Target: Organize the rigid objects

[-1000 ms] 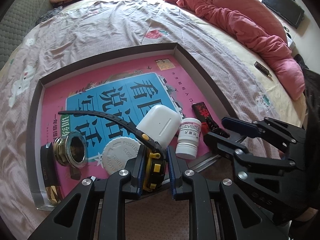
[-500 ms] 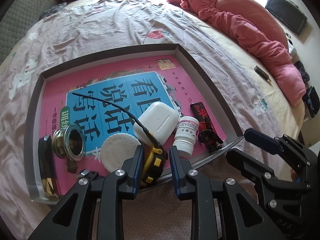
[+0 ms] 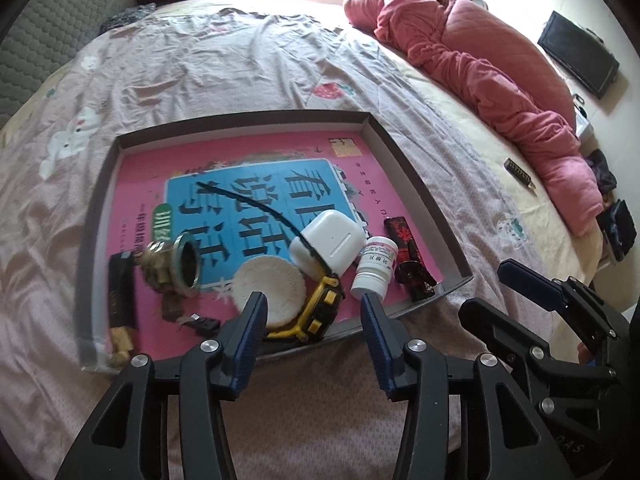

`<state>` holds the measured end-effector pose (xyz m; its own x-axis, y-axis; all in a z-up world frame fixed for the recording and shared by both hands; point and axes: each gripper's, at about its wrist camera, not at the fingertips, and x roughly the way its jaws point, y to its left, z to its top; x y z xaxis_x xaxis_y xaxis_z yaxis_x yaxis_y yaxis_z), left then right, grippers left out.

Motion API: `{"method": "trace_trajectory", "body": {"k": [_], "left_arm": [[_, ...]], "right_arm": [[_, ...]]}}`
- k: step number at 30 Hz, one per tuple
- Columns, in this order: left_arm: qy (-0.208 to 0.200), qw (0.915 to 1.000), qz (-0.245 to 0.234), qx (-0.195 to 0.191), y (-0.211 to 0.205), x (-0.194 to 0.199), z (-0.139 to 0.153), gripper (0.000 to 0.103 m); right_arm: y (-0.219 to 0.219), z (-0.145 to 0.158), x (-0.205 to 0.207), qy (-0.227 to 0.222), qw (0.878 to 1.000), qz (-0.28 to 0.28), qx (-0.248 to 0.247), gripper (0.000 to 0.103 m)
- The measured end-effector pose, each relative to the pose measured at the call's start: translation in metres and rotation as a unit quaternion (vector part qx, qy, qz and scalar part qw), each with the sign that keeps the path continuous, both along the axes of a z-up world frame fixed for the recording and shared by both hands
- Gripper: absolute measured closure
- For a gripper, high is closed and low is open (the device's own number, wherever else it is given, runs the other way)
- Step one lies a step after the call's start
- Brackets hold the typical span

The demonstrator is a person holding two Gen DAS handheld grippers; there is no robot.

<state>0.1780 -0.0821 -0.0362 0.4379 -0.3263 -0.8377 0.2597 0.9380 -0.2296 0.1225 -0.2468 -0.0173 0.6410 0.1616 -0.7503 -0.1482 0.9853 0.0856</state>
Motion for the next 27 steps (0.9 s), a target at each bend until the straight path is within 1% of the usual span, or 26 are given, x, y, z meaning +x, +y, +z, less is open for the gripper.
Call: {"method": "trace_trajectory", "body": {"k": [2, 4, 13, 16, 18, 22, 24, 27], "left_arm": [[-0.003, 1.0000, 0.007, -0.004, 0.006, -0.006, 0.004, 0.049], [-0.008, 0.9999, 0.015, -0.004, 0.012, -0.011, 0.009, 0.044], [-0.023, 0.9984, 0.049, -0.015, 0.041, -0.043, 0.025, 0.033], [-0.031, 0.9978, 0.058, -0.007, 0.046, -0.053, 0.030, 0.028], [-0.037, 0.9971, 0.065, 0.008, 0.048, -0.061, 0.034, 0.028], [-0.048, 0.9950, 0.085, 0.022, 0.054, -0.077, 0.040, 0.027], [-0.055, 0.9941, 0.090, 0.025, 0.056, -0.084, 0.042, 0.027], [-0.054, 0.9933, 0.100, 0.018, 0.062, -0.095, 0.042, 0.027]], "right_arm": [[0.003, 0.002, -0.003, -0.003, 1.000, 0.000, -0.004, 0.044], [0.005, 0.005, -0.006, -0.006, 1.000, 0.001, -0.006, 0.043], [0.020, 0.018, -0.023, -0.027, 1.000, -0.003, -0.016, 0.042], [0.023, 0.021, -0.030, -0.034, 0.999, -0.008, -0.017, 0.037], [0.025, 0.021, -0.034, -0.037, 0.999, -0.011, -0.015, 0.035], [0.029, 0.019, -0.042, -0.042, 0.999, -0.019, -0.018, 0.035], [0.032, 0.018, -0.045, -0.043, 0.999, -0.020, -0.020, 0.035], [0.036, 0.017, -0.051, -0.045, 0.999, -0.018, -0.021, 0.035]]}}
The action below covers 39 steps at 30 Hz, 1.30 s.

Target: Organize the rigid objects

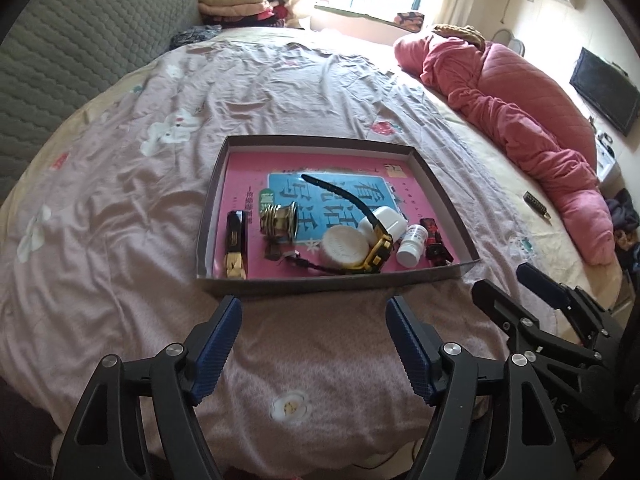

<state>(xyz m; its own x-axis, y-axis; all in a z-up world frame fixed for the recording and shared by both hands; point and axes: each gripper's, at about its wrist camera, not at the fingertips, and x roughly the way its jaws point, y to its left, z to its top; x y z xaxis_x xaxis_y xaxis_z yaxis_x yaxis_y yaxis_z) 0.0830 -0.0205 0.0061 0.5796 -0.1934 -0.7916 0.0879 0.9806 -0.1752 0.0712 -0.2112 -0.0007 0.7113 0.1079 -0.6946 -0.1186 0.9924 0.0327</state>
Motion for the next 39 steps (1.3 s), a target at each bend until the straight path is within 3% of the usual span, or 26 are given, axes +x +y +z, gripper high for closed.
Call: {"method": "trace_trajectory", "body": {"k": [16, 39], "left_arm": [[0.005, 0.9986, 0.037, 0.037, -0.003, -0.036, -0.017, 0.027], [0.023, 0.9974, 0.057, 0.037, 0.006, -0.046, -0.045, 0.027]], "right_arm": [[0.002, -0.011, -0.034, -0.012, 1.000, -0.017, -0.006, 0.035], [0.009, -0.037, -0.046, 0.018, 1.000, -0.021, 0.005, 0.035]]}}
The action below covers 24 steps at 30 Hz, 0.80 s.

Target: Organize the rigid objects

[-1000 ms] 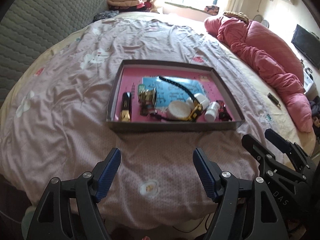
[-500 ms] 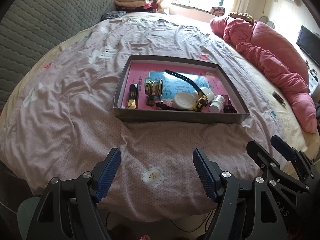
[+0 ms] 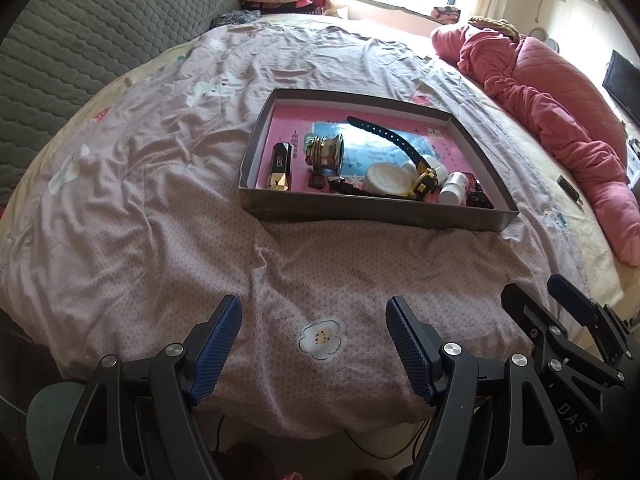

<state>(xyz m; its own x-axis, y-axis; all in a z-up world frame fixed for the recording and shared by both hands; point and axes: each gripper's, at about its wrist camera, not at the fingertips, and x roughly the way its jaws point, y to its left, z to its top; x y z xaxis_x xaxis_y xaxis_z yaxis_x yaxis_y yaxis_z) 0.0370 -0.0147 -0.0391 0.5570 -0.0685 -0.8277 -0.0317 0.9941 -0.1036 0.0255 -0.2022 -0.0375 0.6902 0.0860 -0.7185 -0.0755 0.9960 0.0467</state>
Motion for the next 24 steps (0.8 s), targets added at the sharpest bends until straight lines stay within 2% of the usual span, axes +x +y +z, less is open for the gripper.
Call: {"method": "trace_trajectory", "body": {"k": [6, 14, 24], "left_arm": [[0.009, 0.9999, 0.002, 0.005, 0.000, 0.005, -0.009, 0.027], [0.014, 0.9998, -0.001, 0.011, -0.002, 0.008, -0.017, 0.027], [0.016, 0.9996, -0.008, 0.021, -0.007, 0.007, -0.026, 0.027]], "right_arm": [[0.000, -0.009, 0.006, 0.006, 1.000, -0.003, 0.000, 0.035], [-0.006, -0.012, 0.007, -0.012, 1.000, -0.025, -0.011, 0.035], [-0.007, -0.020, 0.009, -0.009, 1.000, -0.020, -0.008, 0.034]]}}
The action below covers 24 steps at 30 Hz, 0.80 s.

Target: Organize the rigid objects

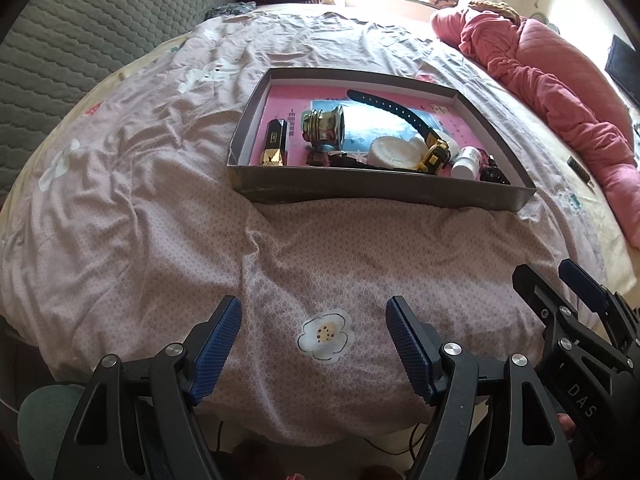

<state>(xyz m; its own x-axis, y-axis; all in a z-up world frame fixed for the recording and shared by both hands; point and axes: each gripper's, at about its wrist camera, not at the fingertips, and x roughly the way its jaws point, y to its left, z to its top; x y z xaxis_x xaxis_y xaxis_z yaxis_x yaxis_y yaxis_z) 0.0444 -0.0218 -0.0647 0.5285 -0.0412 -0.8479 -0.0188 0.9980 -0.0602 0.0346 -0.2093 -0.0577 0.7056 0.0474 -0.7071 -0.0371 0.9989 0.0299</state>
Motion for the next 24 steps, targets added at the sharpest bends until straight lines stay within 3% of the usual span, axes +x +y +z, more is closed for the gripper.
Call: {"method": "trace_trajectory", "body": {"k": [24], "left_arm": [[0.004, 0.9999, 0.004, 0.012, 0.0000, 0.0036, -0.0039, 0.027]], "right_arm": [[-0.0016, -0.0075, 0.0029, 0.005, 1.000, -0.001, 0.010, 0.034]]}}
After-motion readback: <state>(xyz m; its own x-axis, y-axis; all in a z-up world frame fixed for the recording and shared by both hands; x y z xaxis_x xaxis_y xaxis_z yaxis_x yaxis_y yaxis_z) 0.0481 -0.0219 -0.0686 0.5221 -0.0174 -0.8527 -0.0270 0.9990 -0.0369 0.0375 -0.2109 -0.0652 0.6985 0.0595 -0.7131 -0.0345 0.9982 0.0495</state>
